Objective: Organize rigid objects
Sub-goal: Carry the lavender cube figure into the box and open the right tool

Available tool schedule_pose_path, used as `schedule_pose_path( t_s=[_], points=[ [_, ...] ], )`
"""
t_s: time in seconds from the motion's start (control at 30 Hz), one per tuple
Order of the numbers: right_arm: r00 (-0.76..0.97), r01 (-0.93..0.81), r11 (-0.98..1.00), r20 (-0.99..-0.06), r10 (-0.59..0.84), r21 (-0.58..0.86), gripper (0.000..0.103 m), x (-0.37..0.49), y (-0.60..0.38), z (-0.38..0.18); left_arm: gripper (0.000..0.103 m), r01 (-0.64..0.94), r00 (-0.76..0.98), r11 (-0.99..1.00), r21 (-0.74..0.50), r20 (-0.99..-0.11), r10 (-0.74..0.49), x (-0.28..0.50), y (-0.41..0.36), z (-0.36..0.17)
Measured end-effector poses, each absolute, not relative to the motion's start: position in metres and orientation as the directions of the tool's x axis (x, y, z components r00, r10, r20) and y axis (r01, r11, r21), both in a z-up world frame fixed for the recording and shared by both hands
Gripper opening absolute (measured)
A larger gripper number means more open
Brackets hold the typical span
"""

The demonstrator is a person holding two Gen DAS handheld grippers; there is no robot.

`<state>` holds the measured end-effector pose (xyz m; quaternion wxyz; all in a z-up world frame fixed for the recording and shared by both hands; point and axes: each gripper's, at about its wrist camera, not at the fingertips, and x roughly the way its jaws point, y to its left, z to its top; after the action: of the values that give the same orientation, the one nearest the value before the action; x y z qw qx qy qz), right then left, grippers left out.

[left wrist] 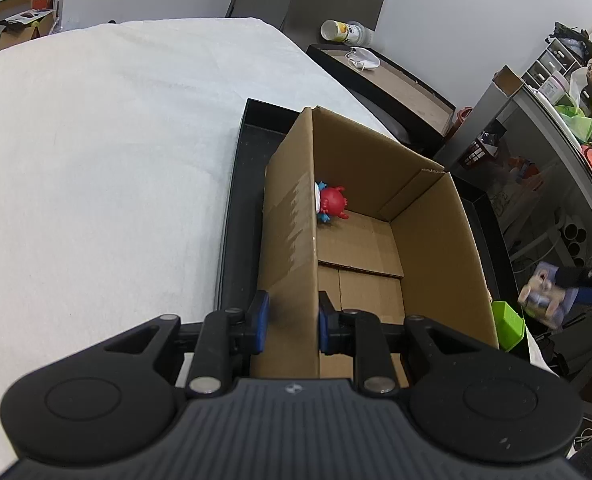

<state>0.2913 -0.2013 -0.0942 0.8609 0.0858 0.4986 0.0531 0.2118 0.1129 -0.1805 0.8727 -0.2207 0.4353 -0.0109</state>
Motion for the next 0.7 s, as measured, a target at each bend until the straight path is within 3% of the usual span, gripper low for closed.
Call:
schedule_pose_path(
  t_s=[0.7],
  points=[
    [0.535,-0.156,0.961,-0.799,0.276,0.228,0.038,0.306,-0.137,-0.054,0.023,-0.174,0.618,0.899,-0.401,-0.756,-0.218,0.211,0.113,-0.181]
  ],
)
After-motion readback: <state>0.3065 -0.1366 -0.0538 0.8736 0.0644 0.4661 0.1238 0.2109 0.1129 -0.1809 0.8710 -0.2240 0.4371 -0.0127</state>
